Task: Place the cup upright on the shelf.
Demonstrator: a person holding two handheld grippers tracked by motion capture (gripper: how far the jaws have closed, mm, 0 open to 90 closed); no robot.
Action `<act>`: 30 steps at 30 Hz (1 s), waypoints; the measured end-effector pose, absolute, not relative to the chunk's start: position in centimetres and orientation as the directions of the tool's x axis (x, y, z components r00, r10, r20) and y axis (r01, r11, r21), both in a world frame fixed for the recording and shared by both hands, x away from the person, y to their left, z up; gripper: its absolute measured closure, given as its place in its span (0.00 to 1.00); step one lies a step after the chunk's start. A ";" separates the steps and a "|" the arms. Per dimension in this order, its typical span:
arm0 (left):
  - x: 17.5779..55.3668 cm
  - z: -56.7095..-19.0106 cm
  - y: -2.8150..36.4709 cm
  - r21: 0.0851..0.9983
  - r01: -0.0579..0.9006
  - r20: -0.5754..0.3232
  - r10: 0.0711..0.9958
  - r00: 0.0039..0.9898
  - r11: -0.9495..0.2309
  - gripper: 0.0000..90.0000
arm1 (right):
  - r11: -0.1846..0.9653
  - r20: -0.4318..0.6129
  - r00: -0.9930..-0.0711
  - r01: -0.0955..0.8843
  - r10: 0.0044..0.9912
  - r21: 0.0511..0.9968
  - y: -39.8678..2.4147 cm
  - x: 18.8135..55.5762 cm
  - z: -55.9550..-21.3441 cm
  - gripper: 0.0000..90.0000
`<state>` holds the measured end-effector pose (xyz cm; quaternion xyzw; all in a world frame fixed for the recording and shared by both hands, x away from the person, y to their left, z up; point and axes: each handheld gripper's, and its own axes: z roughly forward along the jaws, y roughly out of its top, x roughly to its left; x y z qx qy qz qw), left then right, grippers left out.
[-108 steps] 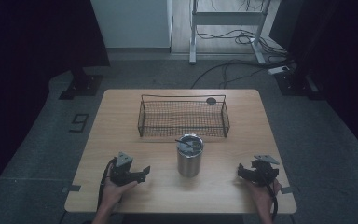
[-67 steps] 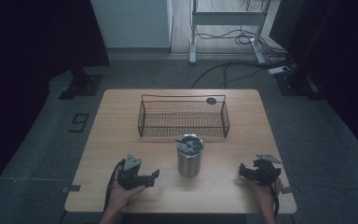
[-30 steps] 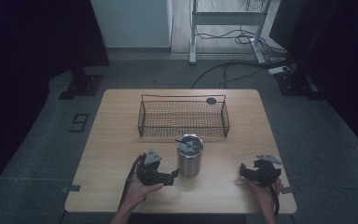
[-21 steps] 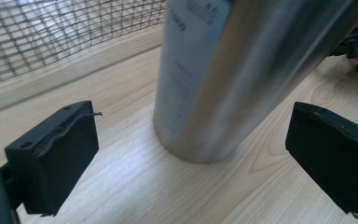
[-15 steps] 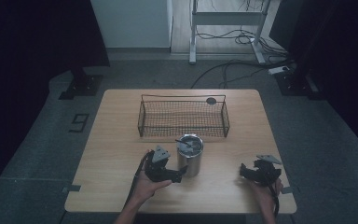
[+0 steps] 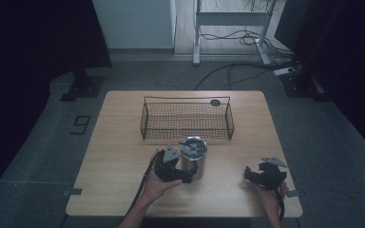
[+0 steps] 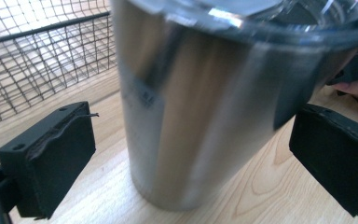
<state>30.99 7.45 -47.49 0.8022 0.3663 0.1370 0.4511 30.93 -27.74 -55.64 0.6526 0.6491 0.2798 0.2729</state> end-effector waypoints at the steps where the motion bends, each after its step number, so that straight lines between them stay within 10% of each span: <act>1: 31.1 -47.5 7.3 0.825 0.464 -0.113 0.710 0.695 -0.323 0.01 | -0.008 0.011 0.001 0.694 1.000 0.719 -27.7 30.9 -55.6 0.02; 30: 33.1 -48.3 4.7 0.857 0.431 -0.115 0.710 0.695 -0.283 0.00 | -0.012 0.011 0.005 0.695 1.000 0.719 -27.7 30.9 -55.6 0.02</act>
